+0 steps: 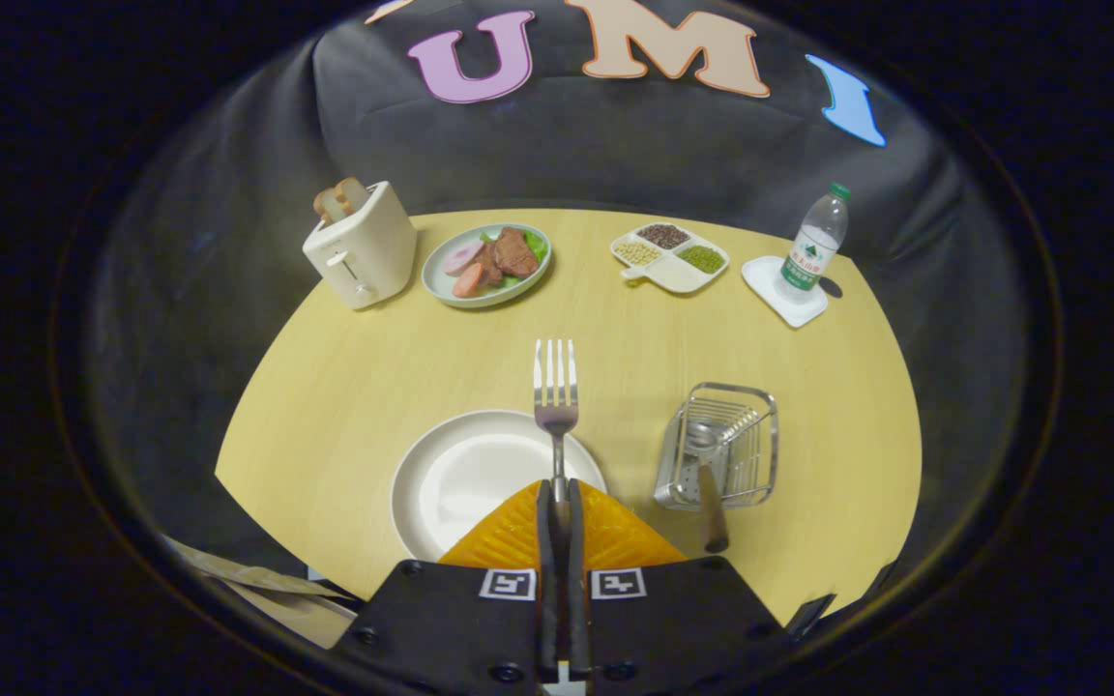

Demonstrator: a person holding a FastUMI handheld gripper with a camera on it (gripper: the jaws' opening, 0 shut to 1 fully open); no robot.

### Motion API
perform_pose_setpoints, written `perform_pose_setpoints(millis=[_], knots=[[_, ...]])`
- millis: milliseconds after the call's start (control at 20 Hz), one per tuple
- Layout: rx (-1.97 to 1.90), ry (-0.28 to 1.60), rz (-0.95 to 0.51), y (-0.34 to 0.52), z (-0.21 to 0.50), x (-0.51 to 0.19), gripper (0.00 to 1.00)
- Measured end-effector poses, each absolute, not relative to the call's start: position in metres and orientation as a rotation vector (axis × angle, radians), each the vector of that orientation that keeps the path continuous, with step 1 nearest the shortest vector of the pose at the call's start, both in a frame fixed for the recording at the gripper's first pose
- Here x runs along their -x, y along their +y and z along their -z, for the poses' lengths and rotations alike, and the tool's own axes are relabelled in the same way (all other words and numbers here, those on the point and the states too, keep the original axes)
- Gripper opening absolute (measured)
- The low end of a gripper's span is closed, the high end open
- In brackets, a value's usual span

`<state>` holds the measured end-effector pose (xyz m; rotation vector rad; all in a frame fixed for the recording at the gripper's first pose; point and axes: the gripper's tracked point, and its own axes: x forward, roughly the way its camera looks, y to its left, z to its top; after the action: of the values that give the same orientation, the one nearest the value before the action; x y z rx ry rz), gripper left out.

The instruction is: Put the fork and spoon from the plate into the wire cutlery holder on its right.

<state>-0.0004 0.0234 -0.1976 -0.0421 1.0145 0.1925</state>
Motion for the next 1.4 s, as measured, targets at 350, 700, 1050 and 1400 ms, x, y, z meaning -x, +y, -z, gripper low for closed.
perform_pose_setpoints(millis=[350,700,1050,1400], knots=[[0.045,1.005,-0.14,-0.012,0.184,-0.012,0.07],[0.096,0.999,-0.088,-0.049,0.173,-0.02,0.07],[0.197,1.075,-0.04,-0.099,0.191,-0.012,0.07],[0.194,1.093,-0.048,-0.099,0.204,-0.009,0.1]])
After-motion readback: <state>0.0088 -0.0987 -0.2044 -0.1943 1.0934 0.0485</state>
